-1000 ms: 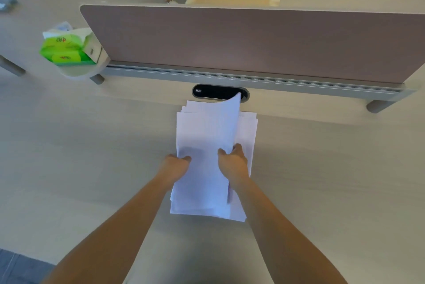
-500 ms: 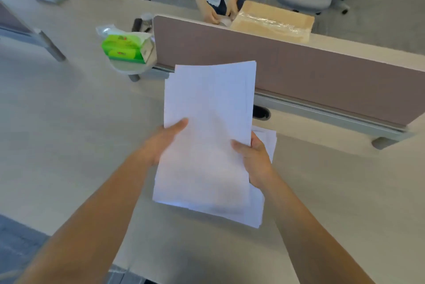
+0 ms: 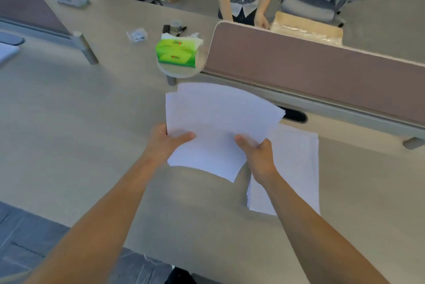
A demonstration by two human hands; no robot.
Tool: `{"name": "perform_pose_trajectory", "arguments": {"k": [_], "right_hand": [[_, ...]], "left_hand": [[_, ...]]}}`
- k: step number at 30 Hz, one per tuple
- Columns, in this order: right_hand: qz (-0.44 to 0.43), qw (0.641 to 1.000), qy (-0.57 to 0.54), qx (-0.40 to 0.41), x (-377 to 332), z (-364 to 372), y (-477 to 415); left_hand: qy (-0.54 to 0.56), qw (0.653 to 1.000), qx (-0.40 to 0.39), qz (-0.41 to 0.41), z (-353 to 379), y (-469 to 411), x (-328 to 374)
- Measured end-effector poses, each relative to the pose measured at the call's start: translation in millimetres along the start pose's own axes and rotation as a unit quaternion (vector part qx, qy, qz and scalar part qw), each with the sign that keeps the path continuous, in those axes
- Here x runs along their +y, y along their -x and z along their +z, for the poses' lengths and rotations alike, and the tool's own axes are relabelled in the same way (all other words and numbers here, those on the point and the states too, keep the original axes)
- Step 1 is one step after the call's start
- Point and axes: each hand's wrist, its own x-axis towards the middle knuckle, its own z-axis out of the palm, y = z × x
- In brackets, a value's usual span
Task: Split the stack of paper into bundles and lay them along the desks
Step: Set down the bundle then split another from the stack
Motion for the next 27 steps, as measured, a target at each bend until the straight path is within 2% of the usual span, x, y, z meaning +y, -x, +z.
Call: {"name": "perform_pose_trajectory", "arguments": {"k": [2, 5, 10, 13, 16, 19, 22, 25, 27], "right_hand": [[0.0, 0.999, 0.035, -0.006, 12.2, 12.0, 2.5], [-0.003, 1.0, 0.023, 0.02, 14.2, 31.1, -2.5], [-0.025, 0.999, -0.022, 0.038, 8.7, 58.8, 0.9], [-0.02, 0.999, 0.003, 0.044, 11.5, 55.6, 6.0], [-0.017, 1.0, 0.024, 0.004, 13.4, 50.9, 5.2], [-0.013, 1.0, 0.001, 0.013, 10.2, 61.8, 4.4], [-0.038, 0.998, -0.037, 0.035, 4.0, 68.9, 6.7], [-0.061, 0.998, -0.026, 0.025, 1.2, 61.3, 9.1], [-0.062, 0.998, 0.002, 0.003, 4.0, 54.8, 10.3]], "left_hand": [[0.016, 1.0, -0.01, -0.005, -20.6, -3.8, -13.6], [0.049, 0.999, -0.006, -0.003, -33.2, -9.1, -21.4], [0.046, 0.997, 0.058, 0.01, -34.1, -8.1, -14.6], [0.078, 0.997, 0.007, 0.005, -50.2, -5.5, -15.4], [0.095, 0.994, -0.055, -0.006, -59.5, -5.7, -17.7], [0.085, 0.996, -0.006, -0.016, -47.0, -5.3, -14.7], [0.092, 0.994, 0.05, 0.02, -40.2, -0.7, -5.4], [0.116, 0.991, 0.008, 0.059, -52.3, -3.6, -3.2], [0.107, 0.992, -0.041, 0.043, -60.8, -7.4, -10.1]]}}
